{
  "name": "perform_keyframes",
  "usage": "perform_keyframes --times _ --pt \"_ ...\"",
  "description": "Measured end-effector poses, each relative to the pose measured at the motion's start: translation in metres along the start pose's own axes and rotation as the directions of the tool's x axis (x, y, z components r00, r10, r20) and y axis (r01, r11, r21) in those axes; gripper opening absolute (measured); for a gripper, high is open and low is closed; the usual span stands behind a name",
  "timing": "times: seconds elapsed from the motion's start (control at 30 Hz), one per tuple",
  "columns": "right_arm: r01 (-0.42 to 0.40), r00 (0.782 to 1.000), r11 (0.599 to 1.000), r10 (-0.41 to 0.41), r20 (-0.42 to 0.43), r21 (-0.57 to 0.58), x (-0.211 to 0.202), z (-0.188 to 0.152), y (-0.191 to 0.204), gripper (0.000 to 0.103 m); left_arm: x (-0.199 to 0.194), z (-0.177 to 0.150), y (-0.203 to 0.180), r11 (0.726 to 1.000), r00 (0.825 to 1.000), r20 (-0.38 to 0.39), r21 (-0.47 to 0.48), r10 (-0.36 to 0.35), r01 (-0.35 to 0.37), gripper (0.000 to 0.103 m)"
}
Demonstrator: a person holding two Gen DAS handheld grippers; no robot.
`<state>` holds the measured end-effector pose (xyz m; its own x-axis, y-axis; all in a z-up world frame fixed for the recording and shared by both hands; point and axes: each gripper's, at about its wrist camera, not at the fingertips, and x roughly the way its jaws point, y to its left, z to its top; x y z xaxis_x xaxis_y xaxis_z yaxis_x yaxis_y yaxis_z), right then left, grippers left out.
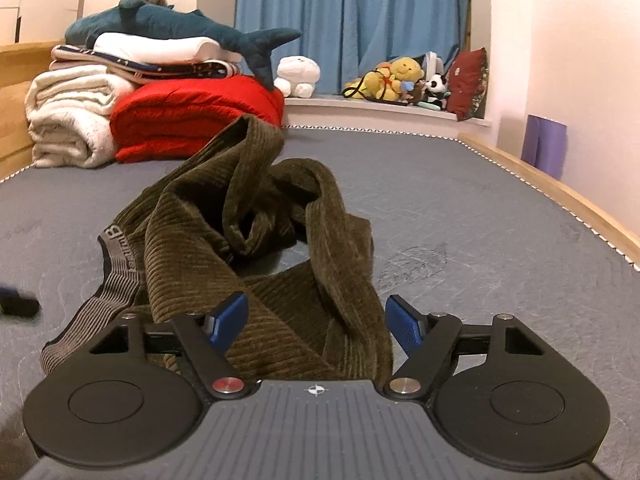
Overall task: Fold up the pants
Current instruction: 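Move both grippers toward the waistband and a leg of the corduroy pants, then grasp the grey waistband with the left gripper while the right gripper grasps a pant leg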
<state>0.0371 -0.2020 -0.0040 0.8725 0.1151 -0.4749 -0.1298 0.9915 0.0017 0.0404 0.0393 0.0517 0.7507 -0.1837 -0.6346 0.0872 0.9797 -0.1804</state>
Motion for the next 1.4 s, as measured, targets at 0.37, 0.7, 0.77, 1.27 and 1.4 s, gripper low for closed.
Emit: perform_keyframes --times 0.37,0.7,0.77,1.27,1.4 --pt "0.01 0.999 0.999 -0.008 -0.036 0.04 0.003 -0.003 -0.014 0.078 0.103 0.011 0.064 0.991 0.99 -0.143 -0.136 -0.007 -0.013 0.041" --pt "0.039 0.994 0.998 -0.034 -0.109 0.046 0.032 -0.009 -0.02 0.079 0.165 0.006 0.077 0.972 0.962 -0.265 -0.235 -0.059 -0.005 0.075" --pt "0.043 0.99 0.997 -0.034 -0.134 0.059 0.04 -0.011 -0.022 0.079 0.17 0.006 0.069 0.981 0.966 -0.253 -0.194 -0.046 -0.004 0.077" --pt "0.078 0.977 0.992 -0.057 -0.203 0.094 0.071 -0.017 -0.022 0.016 0.139 0.01 0.055 0.999 0.99 -0.134 0.017 0.048 -0.046 0.023" --pt "0.023 0.98 0.994 -0.002 -0.198 0.107 0.065 -0.016 -0.016 0.009 0.104 0.014 0.084 0.989 0.987 -0.067 -0.018 0.143 -0.144 0.021"
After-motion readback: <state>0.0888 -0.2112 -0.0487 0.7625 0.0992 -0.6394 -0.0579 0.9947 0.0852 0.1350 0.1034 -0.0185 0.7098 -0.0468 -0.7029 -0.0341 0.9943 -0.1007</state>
